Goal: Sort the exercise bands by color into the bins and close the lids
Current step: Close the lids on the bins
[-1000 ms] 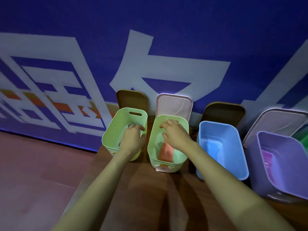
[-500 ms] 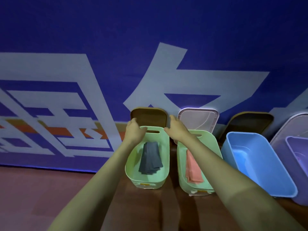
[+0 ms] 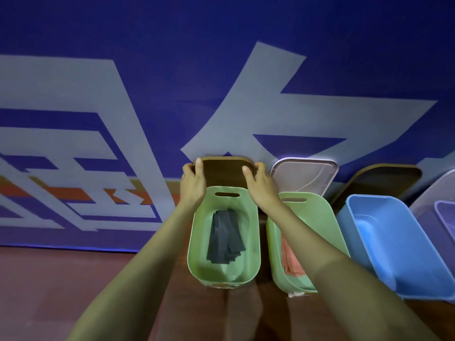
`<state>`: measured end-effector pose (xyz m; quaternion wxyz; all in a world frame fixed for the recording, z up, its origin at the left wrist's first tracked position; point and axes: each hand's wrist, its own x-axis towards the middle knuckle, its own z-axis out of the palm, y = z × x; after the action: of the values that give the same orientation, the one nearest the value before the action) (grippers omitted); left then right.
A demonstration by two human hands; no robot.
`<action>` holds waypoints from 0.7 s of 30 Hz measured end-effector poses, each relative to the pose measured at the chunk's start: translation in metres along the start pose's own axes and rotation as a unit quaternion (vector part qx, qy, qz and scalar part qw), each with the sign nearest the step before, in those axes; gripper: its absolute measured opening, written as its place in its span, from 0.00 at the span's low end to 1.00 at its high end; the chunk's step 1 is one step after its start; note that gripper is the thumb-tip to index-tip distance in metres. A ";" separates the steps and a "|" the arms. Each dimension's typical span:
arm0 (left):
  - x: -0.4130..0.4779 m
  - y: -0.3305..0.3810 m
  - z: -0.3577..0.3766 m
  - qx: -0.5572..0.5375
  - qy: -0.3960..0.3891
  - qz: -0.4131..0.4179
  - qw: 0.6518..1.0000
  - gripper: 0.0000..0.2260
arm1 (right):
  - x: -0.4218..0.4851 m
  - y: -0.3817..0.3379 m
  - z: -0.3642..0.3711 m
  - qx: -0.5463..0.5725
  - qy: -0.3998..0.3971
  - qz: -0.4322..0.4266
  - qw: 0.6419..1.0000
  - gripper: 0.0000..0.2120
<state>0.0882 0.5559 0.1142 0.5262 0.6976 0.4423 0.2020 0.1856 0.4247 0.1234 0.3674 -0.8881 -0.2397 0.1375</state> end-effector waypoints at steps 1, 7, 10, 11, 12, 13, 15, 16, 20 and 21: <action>-0.003 0.000 0.000 -0.011 0.005 0.004 1.000 0.25 | -0.002 0.000 -0.002 0.015 0.016 -0.006 1.000 0.22; -0.035 -0.001 -0.008 -0.093 0.054 0.021 0.994 0.20 | -0.038 0.003 -0.005 0.132 0.073 -0.039 0.988 0.16; -0.057 -0.003 -0.015 -0.103 0.052 0.039 0.993 0.19 | -0.063 0.009 -0.006 0.186 0.096 -0.043 0.977 0.11; -0.066 -0.004 -0.018 -0.109 0.049 0.044 0.992 0.17 | -0.071 0.012 -0.006 0.202 0.098 -0.043 0.973 0.10; -0.075 -0.004 -0.021 -0.117 0.048 0.048 0.991 0.15 | -0.080 0.015 -0.007 0.221 0.098 -0.045 0.969 0.10; -0.084 -0.005 -0.023 -0.127 0.047 0.053 0.989 0.13 | -0.088 0.018 -0.007 0.239 0.098 -0.047 0.965 0.10; -0.102 -0.009 -0.028 -0.141 0.047 0.061 0.987 0.11 | -0.105 0.022 -0.007 0.269 0.100 -0.051 0.957 0.10; -0.110 -0.011 -0.030 -0.146 0.047 0.066 0.986 0.12 | -0.114 0.025 -0.004 0.282 0.099 -0.052 0.953 0.10; -0.135 -0.035 -0.034 -0.146 0.017 0.078 0.986 0.15 | -0.149 0.045 0.011 0.323 0.091 -0.061 0.940 0.12; -0.140 -0.042 -0.034 -0.137 0.008 0.077 0.988 0.17 | -0.157 0.050 0.015 0.320 0.085 -0.058 0.942 0.15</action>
<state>-0.0280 0.4608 0.1141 0.5960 0.6496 0.3594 0.3061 0.0624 0.3202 0.0875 0.6584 -0.7168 -0.2018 0.1098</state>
